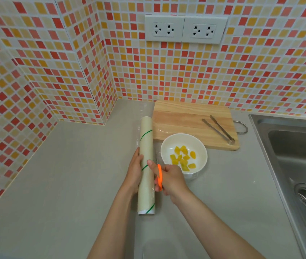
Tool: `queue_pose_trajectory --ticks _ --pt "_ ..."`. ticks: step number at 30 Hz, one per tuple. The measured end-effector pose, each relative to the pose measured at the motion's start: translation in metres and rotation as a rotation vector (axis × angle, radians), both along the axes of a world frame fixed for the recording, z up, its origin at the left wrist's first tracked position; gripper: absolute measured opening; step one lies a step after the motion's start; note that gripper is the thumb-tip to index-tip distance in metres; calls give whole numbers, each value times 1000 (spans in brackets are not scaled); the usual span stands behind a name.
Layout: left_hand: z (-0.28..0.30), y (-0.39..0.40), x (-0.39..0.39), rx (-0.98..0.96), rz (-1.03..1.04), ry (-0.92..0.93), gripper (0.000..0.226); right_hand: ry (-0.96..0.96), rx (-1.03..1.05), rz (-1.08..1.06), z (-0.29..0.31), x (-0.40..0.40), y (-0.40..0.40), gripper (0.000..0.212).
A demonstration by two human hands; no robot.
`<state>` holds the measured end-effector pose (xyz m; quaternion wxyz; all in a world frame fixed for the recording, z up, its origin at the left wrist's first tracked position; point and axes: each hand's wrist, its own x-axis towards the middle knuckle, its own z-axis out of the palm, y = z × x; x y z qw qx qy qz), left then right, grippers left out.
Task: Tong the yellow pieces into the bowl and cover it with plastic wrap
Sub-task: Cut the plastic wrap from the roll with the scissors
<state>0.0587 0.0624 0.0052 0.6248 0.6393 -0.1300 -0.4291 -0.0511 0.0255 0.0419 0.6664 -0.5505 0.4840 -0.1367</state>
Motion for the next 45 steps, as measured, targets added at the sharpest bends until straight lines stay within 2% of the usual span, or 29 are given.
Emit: queue_pose_trajectory --ticks 8,17,24,33,37,45 --pt "3 1 0 -15 2 -8 36 -3 41 4 5 14 -13 47" --pt "-1 4 3 -50 -11 -22 44 8 107 33 11 26 -31 46" --pt "0 4 8 -86 1 3 43 11 208 65 14 36 -42 49" --pt "0 3 12 -41 36 11 46 2 245 92 17 49 -53 51" --pt "2 5 14 -38 28 47 55 -5 299 91 22 53 -62 55" --pt "7 6 13 -49 -18 -50 58 -1 344 94 27 61 -71 57"
